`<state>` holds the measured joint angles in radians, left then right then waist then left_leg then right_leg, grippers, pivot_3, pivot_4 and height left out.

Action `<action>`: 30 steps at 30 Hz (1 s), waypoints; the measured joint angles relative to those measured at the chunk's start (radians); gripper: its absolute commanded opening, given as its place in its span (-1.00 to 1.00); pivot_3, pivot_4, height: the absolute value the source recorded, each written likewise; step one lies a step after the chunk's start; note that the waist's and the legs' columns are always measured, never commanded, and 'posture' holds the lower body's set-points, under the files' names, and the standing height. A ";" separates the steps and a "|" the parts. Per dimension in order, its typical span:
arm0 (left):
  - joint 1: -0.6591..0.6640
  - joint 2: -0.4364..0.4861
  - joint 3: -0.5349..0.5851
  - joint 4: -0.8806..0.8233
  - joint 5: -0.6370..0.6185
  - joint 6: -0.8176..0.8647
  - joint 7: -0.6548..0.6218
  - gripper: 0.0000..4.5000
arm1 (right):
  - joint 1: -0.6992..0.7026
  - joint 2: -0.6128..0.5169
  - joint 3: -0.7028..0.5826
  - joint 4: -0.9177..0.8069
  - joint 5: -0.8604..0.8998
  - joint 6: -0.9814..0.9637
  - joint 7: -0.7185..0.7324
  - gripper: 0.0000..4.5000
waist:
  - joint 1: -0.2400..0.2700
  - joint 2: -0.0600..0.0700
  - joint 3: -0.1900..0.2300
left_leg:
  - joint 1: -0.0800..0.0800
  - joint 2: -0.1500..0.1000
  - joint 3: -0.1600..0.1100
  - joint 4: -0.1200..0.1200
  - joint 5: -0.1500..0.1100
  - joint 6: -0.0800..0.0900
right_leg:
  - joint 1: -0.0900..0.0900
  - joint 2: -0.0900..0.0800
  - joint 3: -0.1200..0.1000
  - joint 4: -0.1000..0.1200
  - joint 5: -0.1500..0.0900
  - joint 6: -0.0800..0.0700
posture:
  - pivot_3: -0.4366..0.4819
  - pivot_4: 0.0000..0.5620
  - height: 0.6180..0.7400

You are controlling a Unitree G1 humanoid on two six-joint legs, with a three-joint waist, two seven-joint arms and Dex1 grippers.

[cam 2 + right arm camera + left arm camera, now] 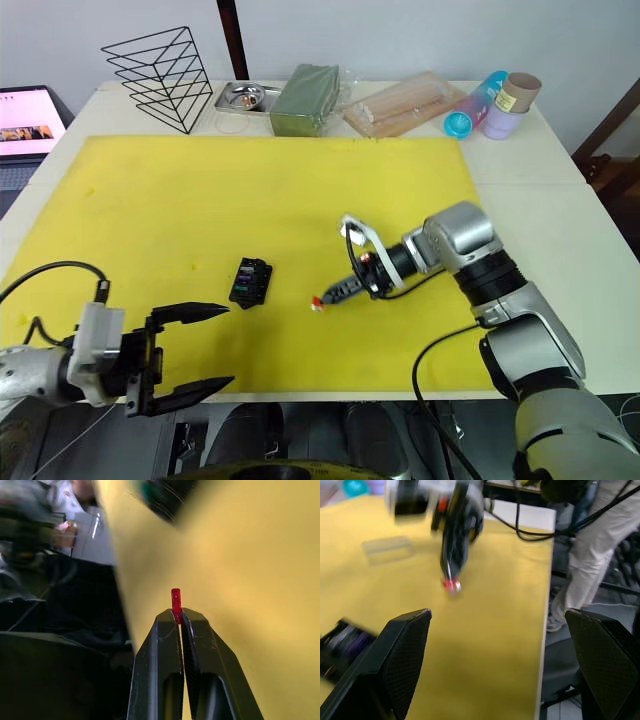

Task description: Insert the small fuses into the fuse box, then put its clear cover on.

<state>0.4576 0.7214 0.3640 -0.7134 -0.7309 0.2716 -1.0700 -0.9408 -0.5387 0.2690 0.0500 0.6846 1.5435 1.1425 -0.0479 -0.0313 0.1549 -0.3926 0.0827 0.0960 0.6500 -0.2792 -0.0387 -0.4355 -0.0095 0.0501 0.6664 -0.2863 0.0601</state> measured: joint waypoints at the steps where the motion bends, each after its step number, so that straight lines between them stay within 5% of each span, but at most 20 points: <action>1: 0.013 -0.016 0.021 0.001 -0.011 0.004 0.018 1.00 | -0.026 0.016 -0.026 -0.057 0.007 0.002 -0.031 -0.99 | 0.001 0.000 0.000 | 0.000 0.000 -0.001 0.000 0.000 0.000 | 0.000 0.000 0.000 0.000 0.000 0.000 | -0.05 -0.47 1.00; 9: 0.049 -0.142 0.119 0.012 -0.053 0.032 0.223 1.00 | -0.062 0.049 0.087 -0.243 -0.172 -0.282 -0.267 -0.99 | 0.005 -0.002 -0.001 | 0.000 -0.003 0.000 0.002 0.000 0.000 | 0.002 -0.004 0.000 -0.001 0.000 0.000 | -0.05 -0.47 1.00; 30: -0.107 -0.323 -0.184 0.054 0.188 0.004 0.472 1.00 | -0.014 0.138 0.303 -0.244 -0.398 -0.620 -0.312 -0.99 | 0.003 -0.002 -0.001 | 0.000 -0.002 0.000 0.001 0.000 0.000 | 0.002 -0.002 0.000 0.000 0.000 0.000 | -0.05 -0.47 1.00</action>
<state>0.3509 0.3980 0.1800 -0.6595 -0.5424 0.2758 -0.5981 -0.9548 -0.4003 0.5716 -0.1940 0.2870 0.9235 0.8303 -0.0446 -0.0334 0.1538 -0.3926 0.0809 0.0957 0.6514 -0.2791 -0.0387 -0.4333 -0.0117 0.0499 0.6660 -0.2861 0.0604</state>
